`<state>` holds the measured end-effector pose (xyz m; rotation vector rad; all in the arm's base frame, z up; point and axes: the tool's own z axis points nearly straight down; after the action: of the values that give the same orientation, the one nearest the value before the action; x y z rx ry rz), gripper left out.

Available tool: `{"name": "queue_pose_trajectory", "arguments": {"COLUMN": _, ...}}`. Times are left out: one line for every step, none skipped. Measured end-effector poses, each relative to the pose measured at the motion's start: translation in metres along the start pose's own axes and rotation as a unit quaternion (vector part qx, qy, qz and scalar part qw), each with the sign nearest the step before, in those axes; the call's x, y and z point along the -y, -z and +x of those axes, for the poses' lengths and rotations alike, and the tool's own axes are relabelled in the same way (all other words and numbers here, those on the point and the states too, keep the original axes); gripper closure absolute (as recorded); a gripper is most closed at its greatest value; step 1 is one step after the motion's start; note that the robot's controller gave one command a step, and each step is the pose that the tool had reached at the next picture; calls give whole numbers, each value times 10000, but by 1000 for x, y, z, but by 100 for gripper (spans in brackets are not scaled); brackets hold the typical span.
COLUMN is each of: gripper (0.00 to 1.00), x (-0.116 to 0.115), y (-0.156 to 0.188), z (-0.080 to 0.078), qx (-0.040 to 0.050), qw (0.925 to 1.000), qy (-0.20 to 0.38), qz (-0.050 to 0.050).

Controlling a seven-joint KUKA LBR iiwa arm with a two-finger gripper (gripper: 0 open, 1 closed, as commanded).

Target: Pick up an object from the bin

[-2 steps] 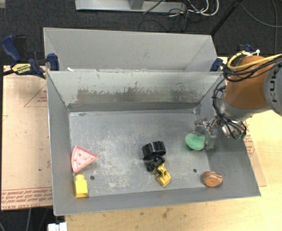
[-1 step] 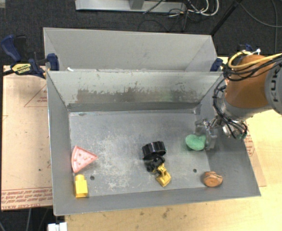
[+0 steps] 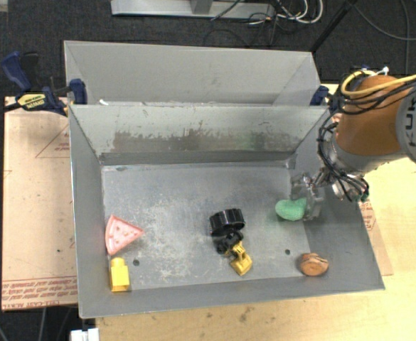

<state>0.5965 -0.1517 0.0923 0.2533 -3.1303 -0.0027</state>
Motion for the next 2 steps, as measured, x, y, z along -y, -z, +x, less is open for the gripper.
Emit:
{"name": "queue_pose_trajectory", "arguments": {"gripper": 100, "x": 0, "y": 18, "z": -1, "qx": 17, "qw": 10000, "qy": -1, "qz": 8}}
{"name": "queue_pose_trajectory", "arguments": {"gripper": 100, "x": 0, "y": 35, "z": 0, "qx": -1, "qw": 10000, "qy": 1, "qz": 1}}
